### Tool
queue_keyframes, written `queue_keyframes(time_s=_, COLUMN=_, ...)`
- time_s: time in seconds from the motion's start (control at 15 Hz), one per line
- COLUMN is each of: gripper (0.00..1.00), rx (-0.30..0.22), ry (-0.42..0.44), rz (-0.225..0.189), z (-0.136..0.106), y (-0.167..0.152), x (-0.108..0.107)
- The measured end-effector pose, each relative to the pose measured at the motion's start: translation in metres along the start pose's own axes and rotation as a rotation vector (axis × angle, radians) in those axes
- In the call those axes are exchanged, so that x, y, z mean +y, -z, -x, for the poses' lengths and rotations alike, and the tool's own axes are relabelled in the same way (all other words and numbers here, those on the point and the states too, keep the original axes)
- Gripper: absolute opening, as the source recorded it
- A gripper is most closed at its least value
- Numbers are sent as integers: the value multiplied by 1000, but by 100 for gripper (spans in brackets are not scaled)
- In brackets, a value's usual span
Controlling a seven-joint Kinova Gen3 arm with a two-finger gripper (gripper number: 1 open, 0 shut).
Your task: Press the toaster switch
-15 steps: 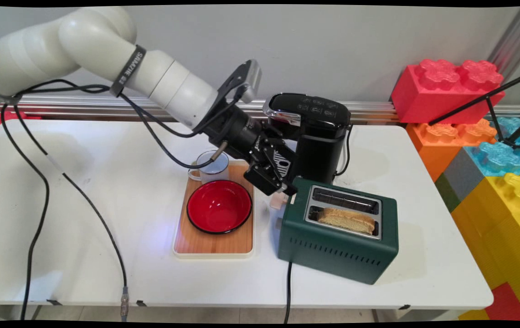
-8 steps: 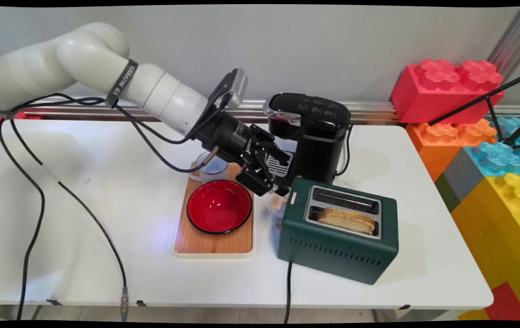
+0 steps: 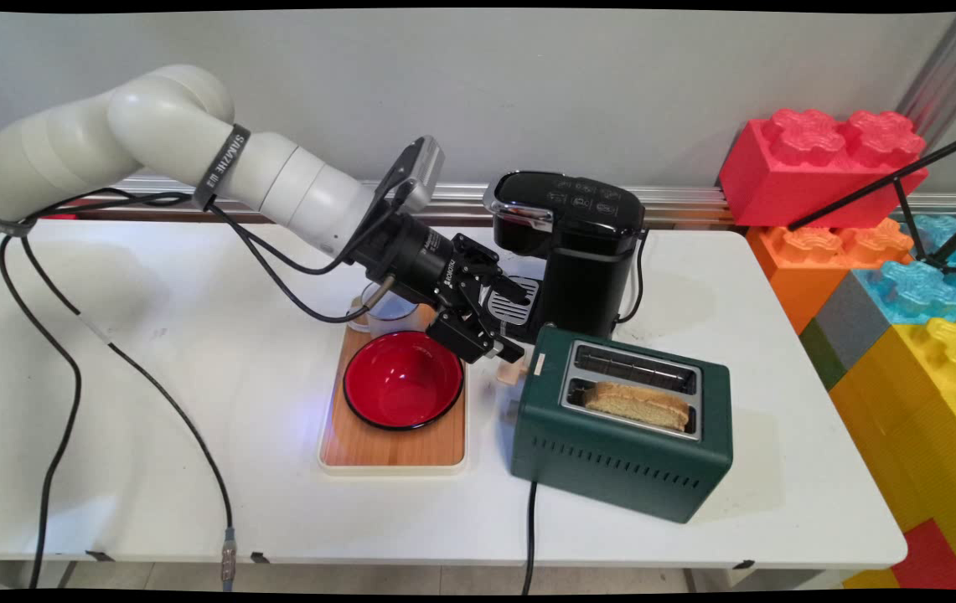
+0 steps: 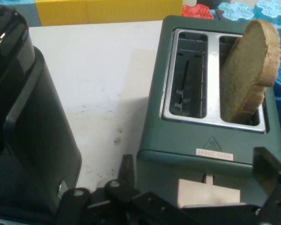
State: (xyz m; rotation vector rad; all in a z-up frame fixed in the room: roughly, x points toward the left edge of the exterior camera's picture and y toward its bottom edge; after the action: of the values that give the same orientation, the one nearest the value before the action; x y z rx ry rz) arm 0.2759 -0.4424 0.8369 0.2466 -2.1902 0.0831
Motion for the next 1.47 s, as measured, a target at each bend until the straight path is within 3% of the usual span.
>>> queue_keyframes(time_s=0.07, gripper=100, rx=2, ry=-3, rz=2, z=2, y=1, x=0)
queue_keyframes(time_s=0.13, gripper=0, rx=4, ry=-7, rz=5, z=3, y=1, x=-1)
queue_keyframes(time_s=1.0, gripper=0, rx=23, ry=-20, rz=65, z=18, y=10, x=1)
queue_keyframes(time_s=1.47, gripper=0, rx=24, ry=-7, rz=53, z=27, y=7, x=6)
